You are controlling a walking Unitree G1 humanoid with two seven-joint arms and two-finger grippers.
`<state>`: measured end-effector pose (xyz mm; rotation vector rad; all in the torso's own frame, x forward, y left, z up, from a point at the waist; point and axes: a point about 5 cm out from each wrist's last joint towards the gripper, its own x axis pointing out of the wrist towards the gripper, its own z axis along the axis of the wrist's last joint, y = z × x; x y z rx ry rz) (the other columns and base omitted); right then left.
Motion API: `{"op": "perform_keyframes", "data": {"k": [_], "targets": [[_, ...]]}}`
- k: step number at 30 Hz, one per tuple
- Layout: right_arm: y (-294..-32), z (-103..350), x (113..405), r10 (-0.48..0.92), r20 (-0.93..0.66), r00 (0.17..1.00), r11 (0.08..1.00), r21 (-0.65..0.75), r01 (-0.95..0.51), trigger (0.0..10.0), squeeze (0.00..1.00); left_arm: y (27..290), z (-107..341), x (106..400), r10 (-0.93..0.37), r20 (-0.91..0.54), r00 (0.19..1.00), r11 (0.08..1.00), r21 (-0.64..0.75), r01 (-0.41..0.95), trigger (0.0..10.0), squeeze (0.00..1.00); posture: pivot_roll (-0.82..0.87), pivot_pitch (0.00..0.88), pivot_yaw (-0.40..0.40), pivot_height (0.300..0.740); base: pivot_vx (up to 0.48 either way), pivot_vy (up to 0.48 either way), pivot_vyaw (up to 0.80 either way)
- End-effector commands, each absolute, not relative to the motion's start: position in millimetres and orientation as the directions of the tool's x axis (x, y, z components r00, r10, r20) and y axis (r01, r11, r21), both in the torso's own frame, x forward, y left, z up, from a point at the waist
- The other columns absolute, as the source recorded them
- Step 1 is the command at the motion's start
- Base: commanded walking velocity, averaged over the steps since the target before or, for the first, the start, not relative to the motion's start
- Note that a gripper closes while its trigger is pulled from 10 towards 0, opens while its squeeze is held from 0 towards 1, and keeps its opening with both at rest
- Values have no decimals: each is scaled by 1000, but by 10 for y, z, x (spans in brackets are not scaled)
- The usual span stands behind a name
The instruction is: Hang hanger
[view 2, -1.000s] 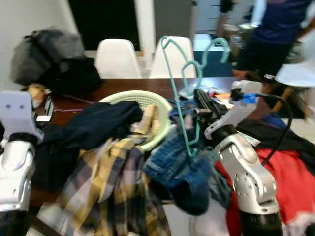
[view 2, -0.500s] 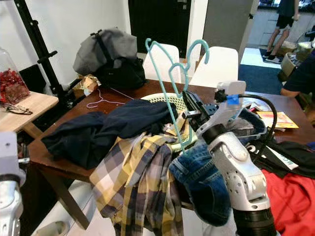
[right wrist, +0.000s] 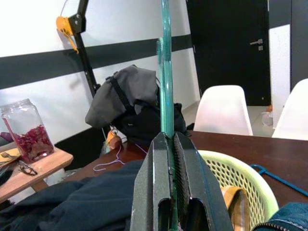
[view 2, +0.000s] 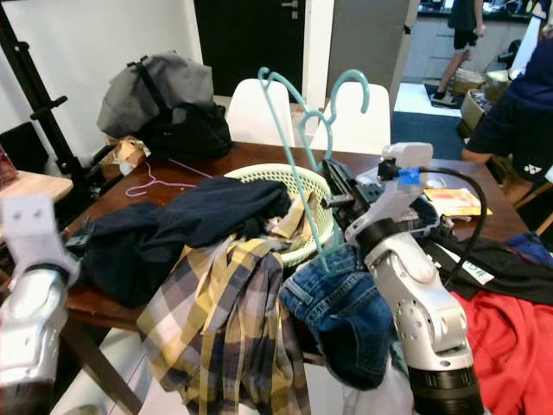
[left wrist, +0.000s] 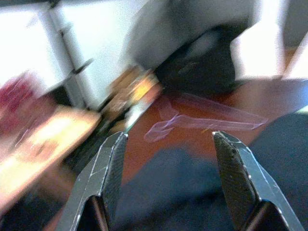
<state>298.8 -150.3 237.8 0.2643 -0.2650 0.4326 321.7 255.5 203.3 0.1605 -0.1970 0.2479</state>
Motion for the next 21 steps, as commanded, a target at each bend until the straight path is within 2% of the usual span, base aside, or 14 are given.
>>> {"op": "perform_keyframes", "data": {"k": [1, 2, 3, 5, 8, 11, 19, 21], "targets": [[-1499, 2411, 2995, 371, 321, 871, 877, 189, -442, 10000, 0, 2548, 1937, 3218, 205, 178, 962, 960, 154, -233, 10000, 0, -97, 0, -37, 740, 0, 0, 0], [-1501, 2412, 2992, 368, 322, 872, 878, 188, -440, 10000, 0, 2412, 1938, 3309, 100, 155, 983, 969, 209, -132, 10000, 0, -102, 0, -33, 740, 0, 0, 0], [-1501, 2412, 2992, 368, 322, 872, 878, 188, -440, 10000, 0, 2412, 1938, 3309, 100, 155, 983, 969, 209, -132, 10000, 0, -102, 0, -33, 740, 0, 0, 0], [-1510, 2419, 2984, 365, 324, 873, 881, 181, -436, 10000, 0, 2134, 1914, 3402, -50, 125, 991, 975, 220, 22, 10000, 0, -115, 0, -27, 740, 0, 0, 0], [-1522, 2425, 2982, 362, 326, 873, 883, 179, -433, 10000, 0, 2032, 1894, 3421, -97, 111, 989, 973, 221, 70, 10000, 0, -118, 0, -27, 740, 0, 0, 0], [-1549, 2439, 2983, 353, 328, 876, 888, 177, -425, 10000, 0, 1790, 1807, 3380, -232, 46, 972, 928, 310, 207, 10000, 0, -114, 0, -29, 740, 0, 0, 0], [-1541, 2438, 2997, 355, 326, 876, 887, 179, -426, 10000, 0, 1671, 1829, 3300, -308, 40, 951, 898, 342, 276, 10000, 0, -108, 0, -29, 740, 0, 0, 0], [-1547, 2440, 3000, 352, 327, 877, 888, 181, -424, 10000, 0, 1577, 1800, 3205, -347, 12, 938, 878, 355, 320, 10000, 0, -105, 0, -21, 740, 0, 0, 0]]}}
